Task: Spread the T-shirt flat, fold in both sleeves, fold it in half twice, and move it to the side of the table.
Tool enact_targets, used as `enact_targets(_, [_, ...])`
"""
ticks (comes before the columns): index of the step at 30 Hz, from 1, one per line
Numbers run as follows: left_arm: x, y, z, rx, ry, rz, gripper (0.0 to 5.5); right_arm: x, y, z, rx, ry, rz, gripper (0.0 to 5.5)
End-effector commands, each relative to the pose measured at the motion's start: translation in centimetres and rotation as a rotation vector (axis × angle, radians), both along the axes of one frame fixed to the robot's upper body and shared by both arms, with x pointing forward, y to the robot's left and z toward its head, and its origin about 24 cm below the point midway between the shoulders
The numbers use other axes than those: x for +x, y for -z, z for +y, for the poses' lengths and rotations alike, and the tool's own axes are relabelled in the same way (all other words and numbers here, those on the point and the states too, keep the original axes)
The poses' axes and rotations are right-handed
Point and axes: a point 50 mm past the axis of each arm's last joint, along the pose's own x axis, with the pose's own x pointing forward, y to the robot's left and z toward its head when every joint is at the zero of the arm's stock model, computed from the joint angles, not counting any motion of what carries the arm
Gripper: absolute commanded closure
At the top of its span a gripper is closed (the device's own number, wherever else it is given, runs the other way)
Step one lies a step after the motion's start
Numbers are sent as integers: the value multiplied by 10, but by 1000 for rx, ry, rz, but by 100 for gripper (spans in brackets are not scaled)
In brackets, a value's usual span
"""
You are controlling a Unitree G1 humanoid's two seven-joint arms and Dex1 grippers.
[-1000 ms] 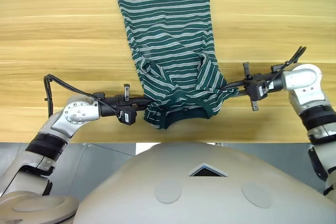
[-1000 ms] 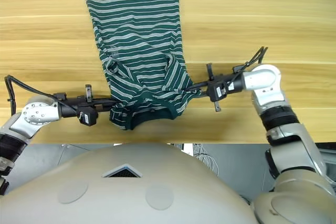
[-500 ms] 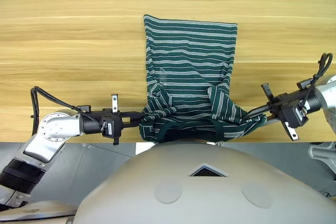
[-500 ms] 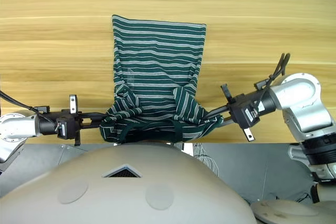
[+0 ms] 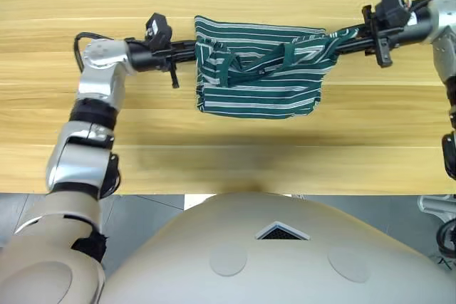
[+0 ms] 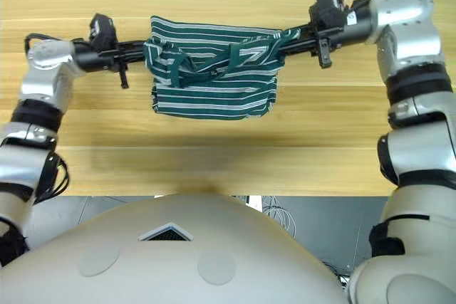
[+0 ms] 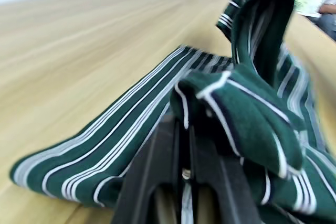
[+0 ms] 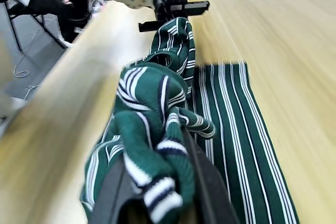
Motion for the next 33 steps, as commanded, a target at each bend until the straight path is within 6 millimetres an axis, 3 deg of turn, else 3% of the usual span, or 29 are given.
enact_targets(1, [10,12,-7,5,-96,43,550,10,19,7,-38,67,56,535])
enact_targets(8, [12,24,-1,-46,-257,116,550,19,33,1,-64,349,58,535])
enact_targets(9, [12,24,-1,-53,-268,120,524,20,34,-1,-67,388,58,535])
enact_targets(16, [11,28,10,-84,-352,158,412,28,29,-17,-28,607,11,391])
enact_targets(23, [3,47,2,0,-395,249,317,30,33,-16,-33,678,-17,286])
enact_targets(28, [10,45,3,-115,-537,304,232,38,22,-25,-39,808,-141,185])
enact_targets(33, [16,35,4,-120,-588,243,144,35,9,-12,125,690,-327,83])
